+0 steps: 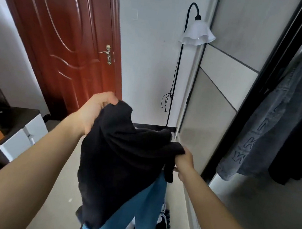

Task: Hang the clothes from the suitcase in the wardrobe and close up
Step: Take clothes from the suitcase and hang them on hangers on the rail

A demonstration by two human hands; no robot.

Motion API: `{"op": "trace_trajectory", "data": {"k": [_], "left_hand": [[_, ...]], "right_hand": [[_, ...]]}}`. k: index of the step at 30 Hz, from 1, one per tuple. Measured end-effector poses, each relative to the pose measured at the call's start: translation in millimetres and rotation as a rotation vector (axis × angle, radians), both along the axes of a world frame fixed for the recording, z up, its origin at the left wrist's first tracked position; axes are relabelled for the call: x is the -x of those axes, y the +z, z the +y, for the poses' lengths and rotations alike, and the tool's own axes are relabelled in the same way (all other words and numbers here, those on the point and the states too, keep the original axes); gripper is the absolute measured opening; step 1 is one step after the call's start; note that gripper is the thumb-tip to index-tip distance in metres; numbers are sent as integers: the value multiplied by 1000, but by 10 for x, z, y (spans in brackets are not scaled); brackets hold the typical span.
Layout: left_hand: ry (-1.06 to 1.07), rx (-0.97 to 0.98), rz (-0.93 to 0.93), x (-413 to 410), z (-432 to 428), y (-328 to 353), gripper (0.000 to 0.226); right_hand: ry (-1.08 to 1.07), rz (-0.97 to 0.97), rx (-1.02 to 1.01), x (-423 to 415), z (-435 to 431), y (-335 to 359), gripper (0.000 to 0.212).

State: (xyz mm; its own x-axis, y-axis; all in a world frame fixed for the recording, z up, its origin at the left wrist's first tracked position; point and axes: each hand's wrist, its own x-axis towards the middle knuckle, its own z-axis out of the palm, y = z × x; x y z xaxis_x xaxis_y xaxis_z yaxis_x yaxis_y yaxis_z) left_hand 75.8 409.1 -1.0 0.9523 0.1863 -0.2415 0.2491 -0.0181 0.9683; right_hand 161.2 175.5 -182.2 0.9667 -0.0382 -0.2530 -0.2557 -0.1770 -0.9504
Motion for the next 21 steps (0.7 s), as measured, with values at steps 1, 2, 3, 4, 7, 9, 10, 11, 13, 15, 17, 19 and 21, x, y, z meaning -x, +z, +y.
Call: {"op": "trace_trajectory", "data": {"k": [1, 2, 3, 4, 7, 9, 10, 11, 13, 15, 17, 19, 21], "left_hand": [[-47, -72, 112, 56, 118, -98, 20], [-103, -104, 217, 102, 244, -244, 24], [-193, -185, 320, 149, 345, -404, 32], [-322, -351, 419, 168, 427, -562, 30], [-543, -830, 567, 81, 456, -992, 19], [-428, -780, 487, -23, 336, -1096, 34], [-336, -637, 398, -64, 284, -1120, 40], [-266, -450, 303, -95, 208, -1115, 46], [-234, -161, 156, -147, 92, -1095, 60], [-268, -83, 103, -176, -34, -1090, 58], [-243, -119, 76, -234, -147, -1142, 44], [-213, -142, 51, -336, -233, -1222, 50], [-284, -151, 38, -424, -345, -1265, 72]], "right_hand": [[-26, -30, -91, -8, 9, 97, 25], [-37, -83, -132, -9, 7, 206, 27], [-27, -153, -146, -13, 15, 317, 29], [-5, -227, -151, 3, 33, 436, 33], [86, -358, -200, 103, 134, 659, 39], [160, -401, -226, 203, 221, 738, 37], [204, -430, -212, 244, 259, 761, 36], [247, -457, -184, 271, 290, 766, 36], [322, -495, -110, 302, 323, 753, 42], [360, -520, -20, 300, 295, 721, 50], [343, -531, 24, 283, 197, 697, 52], [289, -522, 23, 257, 51, 699, 49], [260, -536, 45, 240, -81, 743, 46]]}}
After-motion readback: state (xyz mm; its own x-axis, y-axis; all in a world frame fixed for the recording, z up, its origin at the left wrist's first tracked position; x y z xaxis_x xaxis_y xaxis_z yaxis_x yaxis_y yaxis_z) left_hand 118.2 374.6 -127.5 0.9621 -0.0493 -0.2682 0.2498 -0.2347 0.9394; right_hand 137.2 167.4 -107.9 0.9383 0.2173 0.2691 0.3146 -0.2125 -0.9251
